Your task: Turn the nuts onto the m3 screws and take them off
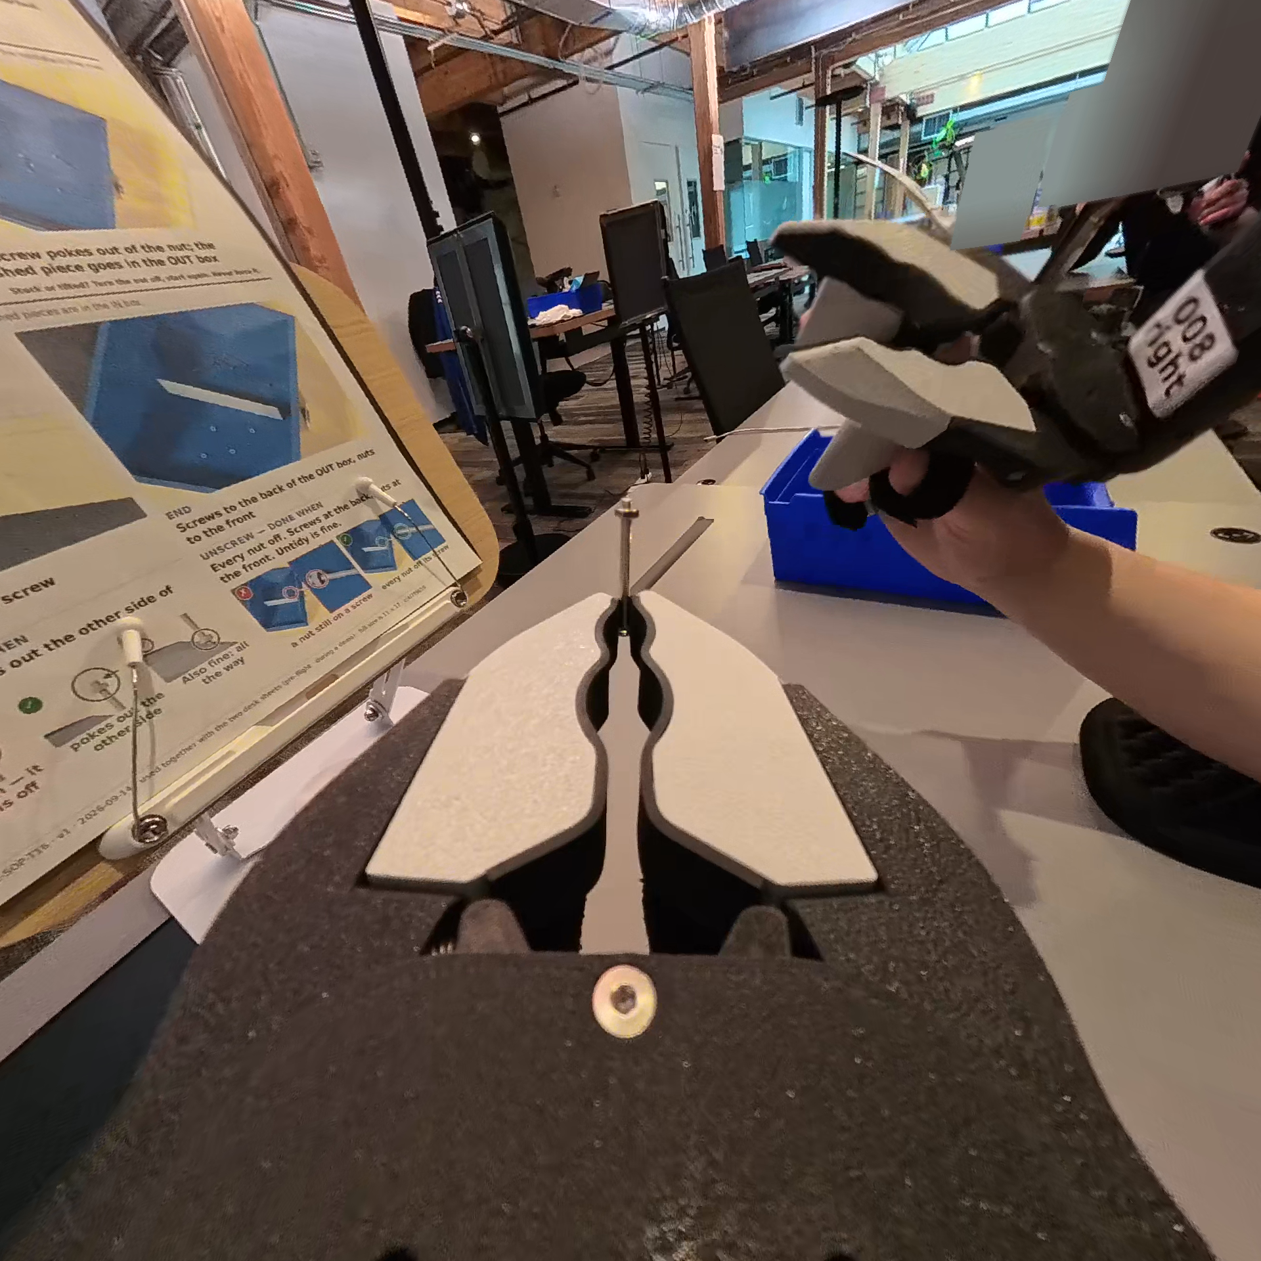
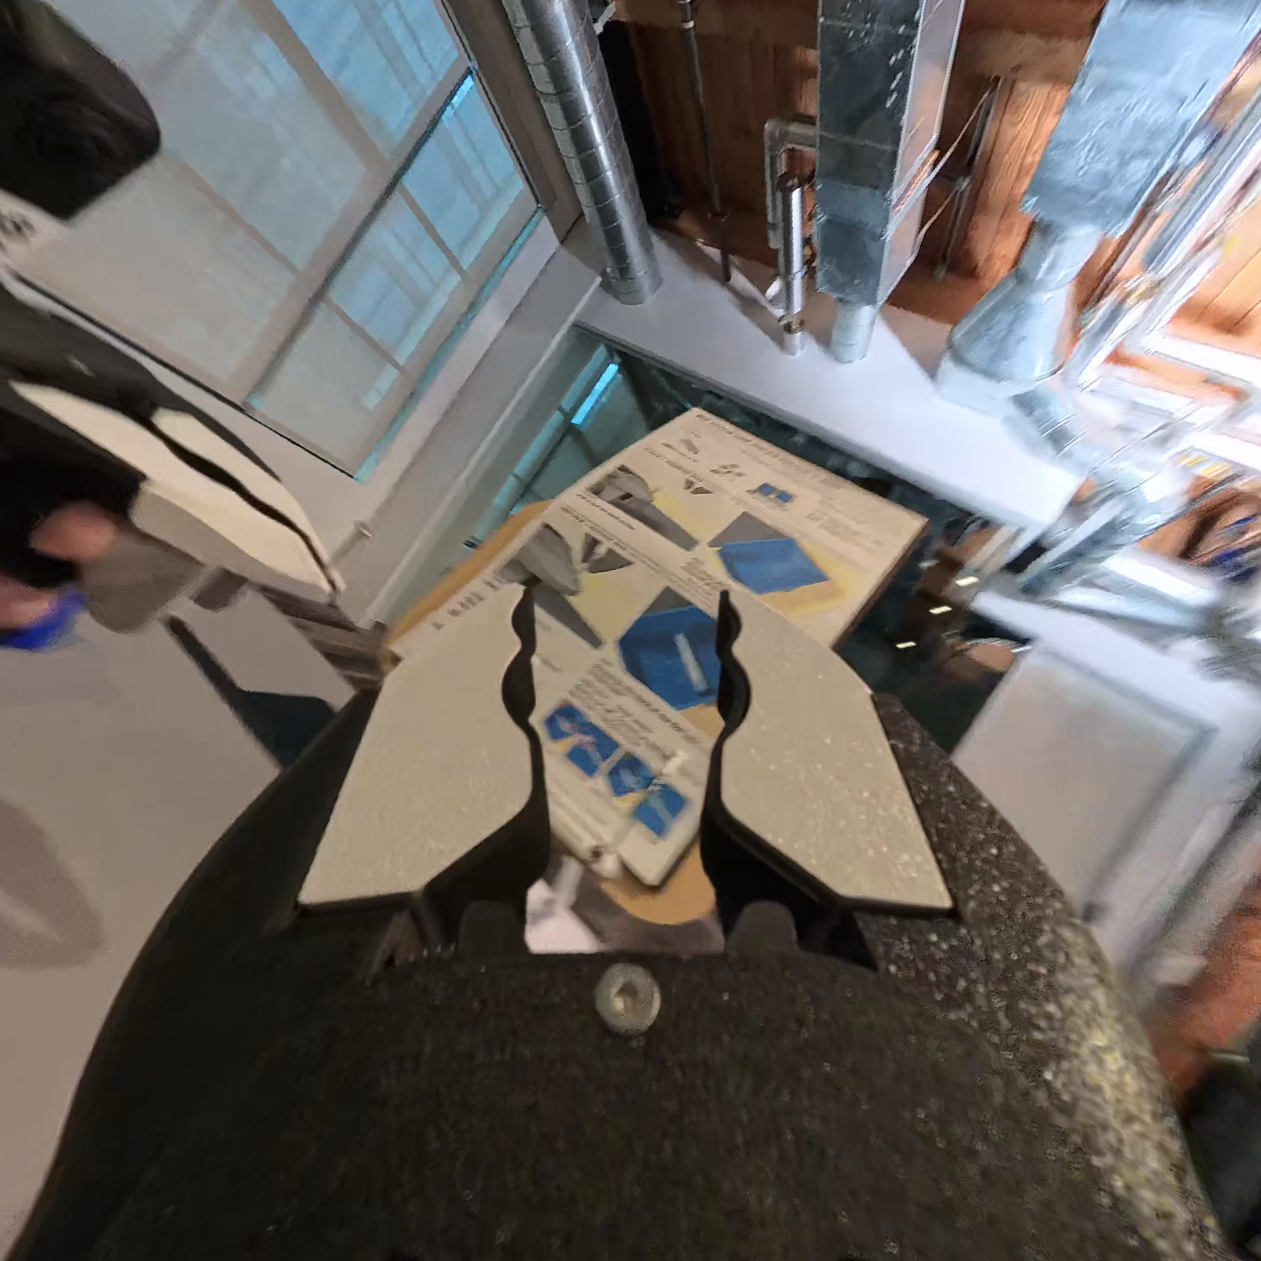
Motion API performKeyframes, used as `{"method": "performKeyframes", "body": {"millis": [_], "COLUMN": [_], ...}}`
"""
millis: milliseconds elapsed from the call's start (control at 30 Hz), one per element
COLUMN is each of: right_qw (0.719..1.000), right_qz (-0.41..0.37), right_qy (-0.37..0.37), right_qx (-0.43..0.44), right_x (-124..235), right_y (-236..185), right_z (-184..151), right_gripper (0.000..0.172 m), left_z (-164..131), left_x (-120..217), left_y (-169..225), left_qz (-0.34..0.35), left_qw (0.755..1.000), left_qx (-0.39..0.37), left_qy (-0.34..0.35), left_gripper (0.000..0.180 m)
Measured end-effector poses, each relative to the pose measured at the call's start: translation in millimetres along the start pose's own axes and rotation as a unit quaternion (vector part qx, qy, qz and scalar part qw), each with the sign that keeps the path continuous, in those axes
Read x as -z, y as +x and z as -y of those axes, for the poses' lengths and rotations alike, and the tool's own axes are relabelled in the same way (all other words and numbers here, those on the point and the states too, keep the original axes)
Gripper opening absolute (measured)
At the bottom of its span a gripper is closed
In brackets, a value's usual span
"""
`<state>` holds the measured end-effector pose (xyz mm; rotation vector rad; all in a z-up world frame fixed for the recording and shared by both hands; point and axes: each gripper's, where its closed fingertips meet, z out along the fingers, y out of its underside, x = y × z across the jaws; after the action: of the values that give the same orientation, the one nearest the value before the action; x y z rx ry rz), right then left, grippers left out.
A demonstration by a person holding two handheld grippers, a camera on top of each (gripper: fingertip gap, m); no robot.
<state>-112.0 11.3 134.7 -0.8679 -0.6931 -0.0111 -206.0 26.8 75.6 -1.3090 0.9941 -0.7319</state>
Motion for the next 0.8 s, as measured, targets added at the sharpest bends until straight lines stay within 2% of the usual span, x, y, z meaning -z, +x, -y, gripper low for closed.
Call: {"method": "performKeyframes", "body": {"millis": [67, 133, 200, 400, 600, 800], "right_qw": [0.99, 0.953, 0.914, 0.902, 0.909, 0.915], "right_qz": [0.072, 0.177, 0.246, 0.243, 0.223, 0.243], "right_qy": [0.005, 0.012, 0.016, 0.032, 0.002, 0.022], "right_qx": [-0.118, -0.247, -0.322, -0.356, -0.351, -0.321], "right_x": [-6.1, -8.6, -7.7, -10.0, -14.1, -9.5], "right_y": [-16.3, -41.1, -58.4, -61.5, -64.1, -68.8], "right_z": [-2.1, 1.7, 6.0, 1.2, -18.3, -8.4], "right_gripper": [0.051, 0.054, 0.057, 0.062, 0.062, 0.062], "left_z": [-3.2, -6.4, -8.4, -11.2, -14.9, -7.7], "left_x": [-2.4, -5.0, -8.0, -13.9, -15.3, -4.9], "left_y": [0.8, 3.2, 7.2, 6.1, 5.2, 29.8], "left_qz": [0.006, 0.01, 0.009, 0.06, 0.079, -0.021], "left_qw": [1.0, 0.999, 0.999, 0.99, 0.983, 0.983], "left_qx": [-0.011, -0.031, -0.042, -0.11, -0.152, -0.184], "left_qy": [-0.011, -0.023, -0.032, -0.058, -0.071, 0.001], "left_gripper": [0.002, 0.002, 0.002, 0.002, 0.002, 0.002]}}
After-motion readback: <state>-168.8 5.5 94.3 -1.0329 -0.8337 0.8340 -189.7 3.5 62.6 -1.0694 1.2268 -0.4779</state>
